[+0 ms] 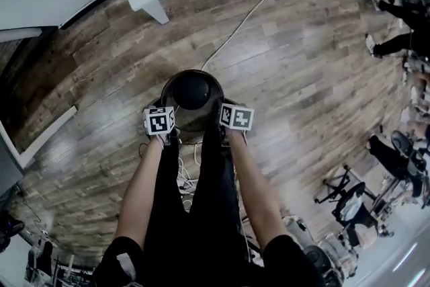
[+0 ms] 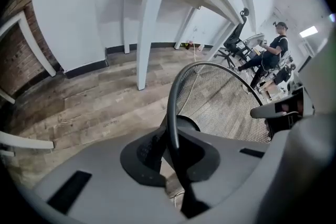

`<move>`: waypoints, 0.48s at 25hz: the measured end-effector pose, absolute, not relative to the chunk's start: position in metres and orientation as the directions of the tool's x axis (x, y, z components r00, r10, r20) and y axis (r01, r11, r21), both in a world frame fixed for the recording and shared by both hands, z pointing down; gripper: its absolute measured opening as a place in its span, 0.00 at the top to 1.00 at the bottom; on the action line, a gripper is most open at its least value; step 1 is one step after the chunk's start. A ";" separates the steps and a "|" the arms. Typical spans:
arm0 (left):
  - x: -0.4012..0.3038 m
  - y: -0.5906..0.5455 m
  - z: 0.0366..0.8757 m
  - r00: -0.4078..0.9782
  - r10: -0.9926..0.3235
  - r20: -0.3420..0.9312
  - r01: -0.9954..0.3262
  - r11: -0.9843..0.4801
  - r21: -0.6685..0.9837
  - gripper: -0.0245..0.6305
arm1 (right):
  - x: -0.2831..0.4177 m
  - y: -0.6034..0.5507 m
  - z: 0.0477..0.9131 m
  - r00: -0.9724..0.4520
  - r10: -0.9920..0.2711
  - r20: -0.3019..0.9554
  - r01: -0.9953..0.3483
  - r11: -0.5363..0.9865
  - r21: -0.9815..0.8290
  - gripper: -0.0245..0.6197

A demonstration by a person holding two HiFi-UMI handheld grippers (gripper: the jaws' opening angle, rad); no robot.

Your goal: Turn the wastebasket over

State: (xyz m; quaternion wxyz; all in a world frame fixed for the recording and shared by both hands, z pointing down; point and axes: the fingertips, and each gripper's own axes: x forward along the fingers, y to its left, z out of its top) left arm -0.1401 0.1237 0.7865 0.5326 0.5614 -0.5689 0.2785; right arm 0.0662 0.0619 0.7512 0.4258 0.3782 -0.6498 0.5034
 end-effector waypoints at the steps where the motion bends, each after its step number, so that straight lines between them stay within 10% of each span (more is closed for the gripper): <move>1: -0.132 0.118 0.784 0.197 -0.340 0.920 -0.940 0.202 0.276 0.89 | 0.077 0.063 0.749 -0.355 -0.071 0.932 -0.924 0.181 -0.337 0.88; 12: 0.001 0.043 0.783 0.219 -0.309 0.926 -0.975 -0.023 0.223 0.90 | 0.220 0.044 0.756 -0.345 -0.179 0.921 -0.932 -0.048 -0.359 0.88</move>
